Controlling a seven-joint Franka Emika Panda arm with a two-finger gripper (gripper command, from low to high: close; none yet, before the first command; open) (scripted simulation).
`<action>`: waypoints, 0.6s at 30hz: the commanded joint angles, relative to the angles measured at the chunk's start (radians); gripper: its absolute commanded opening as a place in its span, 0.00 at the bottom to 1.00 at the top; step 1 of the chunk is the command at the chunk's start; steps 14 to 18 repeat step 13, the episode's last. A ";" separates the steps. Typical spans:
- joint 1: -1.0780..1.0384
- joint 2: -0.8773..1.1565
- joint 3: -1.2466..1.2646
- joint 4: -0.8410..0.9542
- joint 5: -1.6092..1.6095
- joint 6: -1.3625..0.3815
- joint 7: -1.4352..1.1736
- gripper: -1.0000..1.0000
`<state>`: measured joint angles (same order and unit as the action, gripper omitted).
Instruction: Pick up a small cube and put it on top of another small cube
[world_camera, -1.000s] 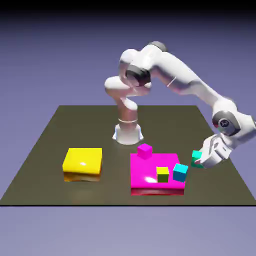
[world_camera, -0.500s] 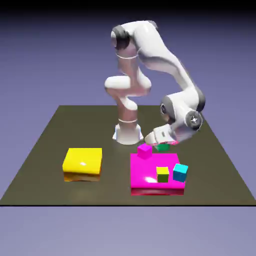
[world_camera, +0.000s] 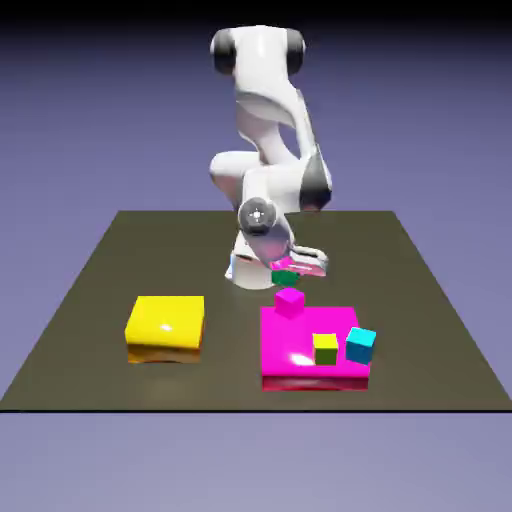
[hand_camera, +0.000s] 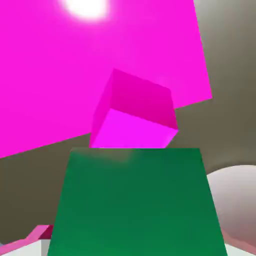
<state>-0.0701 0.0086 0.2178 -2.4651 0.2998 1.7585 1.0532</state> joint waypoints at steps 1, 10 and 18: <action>-0.077 0.010 0.006 -0.033 0.005 0.043 -0.004 0.00; -0.093 -0.020 -0.009 0.063 -0.017 -0.084 0.010 1.00; -0.093 -0.021 -0.010 0.066 -0.018 -0.087 0.010 1.00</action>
